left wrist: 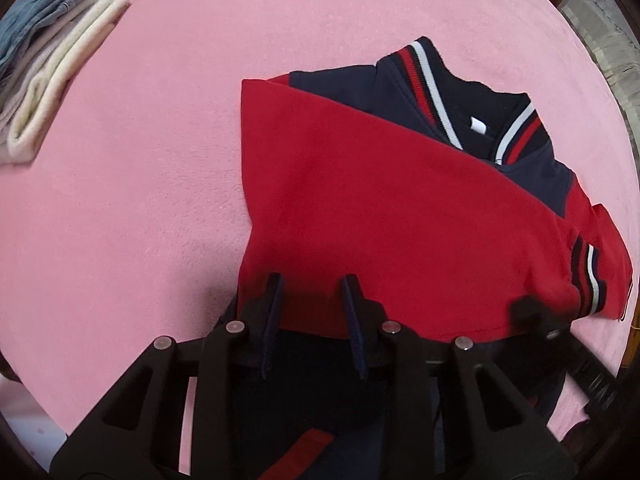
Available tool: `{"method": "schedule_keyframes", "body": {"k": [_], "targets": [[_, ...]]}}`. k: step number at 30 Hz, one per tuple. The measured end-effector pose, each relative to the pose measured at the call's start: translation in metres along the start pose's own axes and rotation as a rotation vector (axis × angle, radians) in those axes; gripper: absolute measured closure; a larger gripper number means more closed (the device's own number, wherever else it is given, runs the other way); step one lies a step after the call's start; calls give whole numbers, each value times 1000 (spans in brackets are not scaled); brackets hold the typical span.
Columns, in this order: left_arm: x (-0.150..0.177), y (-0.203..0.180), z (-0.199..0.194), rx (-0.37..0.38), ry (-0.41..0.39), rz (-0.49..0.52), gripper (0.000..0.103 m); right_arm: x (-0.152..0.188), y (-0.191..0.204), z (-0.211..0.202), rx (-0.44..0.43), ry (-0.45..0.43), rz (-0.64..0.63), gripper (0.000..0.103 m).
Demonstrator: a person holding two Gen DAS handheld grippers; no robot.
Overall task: Fold large clothes
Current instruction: 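Lower the sleeve onto the jacket and open the left tool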
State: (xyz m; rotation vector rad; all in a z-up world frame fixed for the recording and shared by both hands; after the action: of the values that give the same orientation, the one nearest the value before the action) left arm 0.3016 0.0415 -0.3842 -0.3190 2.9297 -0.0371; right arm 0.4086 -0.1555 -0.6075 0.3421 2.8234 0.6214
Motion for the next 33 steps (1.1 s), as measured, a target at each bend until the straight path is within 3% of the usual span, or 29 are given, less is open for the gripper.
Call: {"method": "schedule_keyframes", "body": {"k": [2,3,5,7,10,12,14,17,20,24,27,29,30,33], "targets": [[-2,3,-1,-21,-21,14,75,-12,-26,2,2,-58,91,96],[-5,8,-2,-71,-45,31,75,-14,-37,-2,-25,-74,127,103],[-10,23,-2,-182,-71,49,74,-21,-53,-6,-68,-106,179,103],[-10,31,3,-130,-54,11,73,-20,-57,-18,-85,-111,146,103],[-11,36,7,-83,-45,2,73,-22,-40,-21,-6,-132,21,103],[-11,38,6,-101,-54,23,73,-26,-36,-18,33,-172,41,103],[-11,40,6,-108,-62,18,73,-27,-52,-23,136,-231,124,103],[-10,36,4,-128,-56,-12,73,-27,-70,-38,131,-271,233,103],[-15,30,-12,-156,-61,-12,73,-33,-56,-29,57,-268,190,103],[-28,7,-47,-29,-143,58,73,-47,-9,-14,-41,-258,77,103],[-40,-13,-58,46,-179,137,73,-43,10,-52,-115,-271,75,103],[-48,-26,-54,-3,-183,183,73,-44,23,-63,-86,-293,65,101],[-51,-27,-51,-14,-178,198,73,-39,11,-92,-72,-312,62,101],[-60,-22,-39,21,-144,190,73,-36,30,-123,-60,-431,54,101]]}}
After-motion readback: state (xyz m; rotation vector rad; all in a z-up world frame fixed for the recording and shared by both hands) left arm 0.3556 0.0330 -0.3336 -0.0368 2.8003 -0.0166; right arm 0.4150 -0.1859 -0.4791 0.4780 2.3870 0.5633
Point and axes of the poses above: each gripper's, at about its wrist camera, not at the fingertips, and z roughly the way its jaws point, y to its left, x to its underside, the point moved 8 cm from there along z, roughly the way its jaws point, and after that the axes turned 1 degree about -z, right-handed, at the moved point
